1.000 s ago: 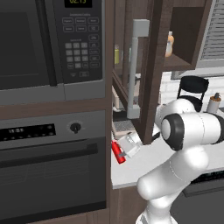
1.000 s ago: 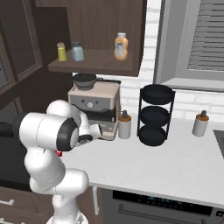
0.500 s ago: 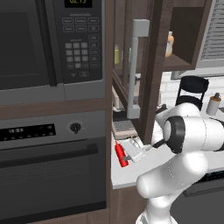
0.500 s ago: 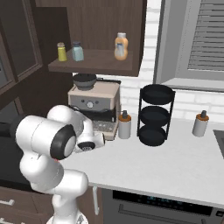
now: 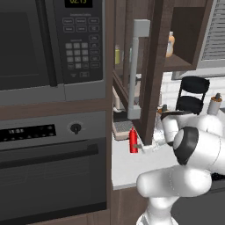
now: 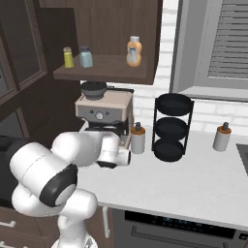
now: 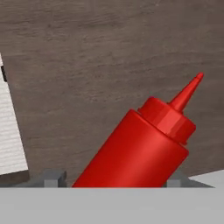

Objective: Put the shaker and condiment bottle from the counter next to their counterparts in the cabinet.

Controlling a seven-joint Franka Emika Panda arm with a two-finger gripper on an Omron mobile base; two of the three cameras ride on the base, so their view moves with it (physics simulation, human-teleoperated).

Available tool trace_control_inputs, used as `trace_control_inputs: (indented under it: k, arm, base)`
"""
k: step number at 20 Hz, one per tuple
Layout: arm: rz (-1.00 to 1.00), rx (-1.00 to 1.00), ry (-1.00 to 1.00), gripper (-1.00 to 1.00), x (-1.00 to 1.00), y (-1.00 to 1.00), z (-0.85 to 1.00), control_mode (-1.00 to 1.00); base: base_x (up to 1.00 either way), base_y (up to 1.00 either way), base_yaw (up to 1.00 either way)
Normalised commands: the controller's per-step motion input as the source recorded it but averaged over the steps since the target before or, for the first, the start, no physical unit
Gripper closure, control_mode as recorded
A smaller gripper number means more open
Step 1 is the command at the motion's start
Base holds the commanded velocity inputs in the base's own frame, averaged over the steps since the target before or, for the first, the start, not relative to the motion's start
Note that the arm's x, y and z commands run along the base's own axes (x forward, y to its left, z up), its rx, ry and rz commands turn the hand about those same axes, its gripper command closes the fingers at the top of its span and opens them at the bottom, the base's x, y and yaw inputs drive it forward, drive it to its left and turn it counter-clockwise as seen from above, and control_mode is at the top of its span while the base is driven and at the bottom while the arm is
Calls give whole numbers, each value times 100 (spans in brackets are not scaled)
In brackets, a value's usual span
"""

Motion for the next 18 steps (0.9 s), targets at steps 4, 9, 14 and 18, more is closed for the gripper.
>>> trace_control_inputs:
  k: [4, 9, 14, 18]
  arm:
    - [-23, 0, -19, 100, -1, -36, 75, -100]
    - [-19, 0, -12, 100, -29, -50, 61, -100]
    - [-24, 0, -10, 100, -12, -42, 66, -100]
    - [-26, 0, -9, 100, 0, -29, 72, -100]
  base:
    - [0, 0, 0]
    - [0, 0, 0]
    - [0, 0, 0]
    - [0, 0, 0]
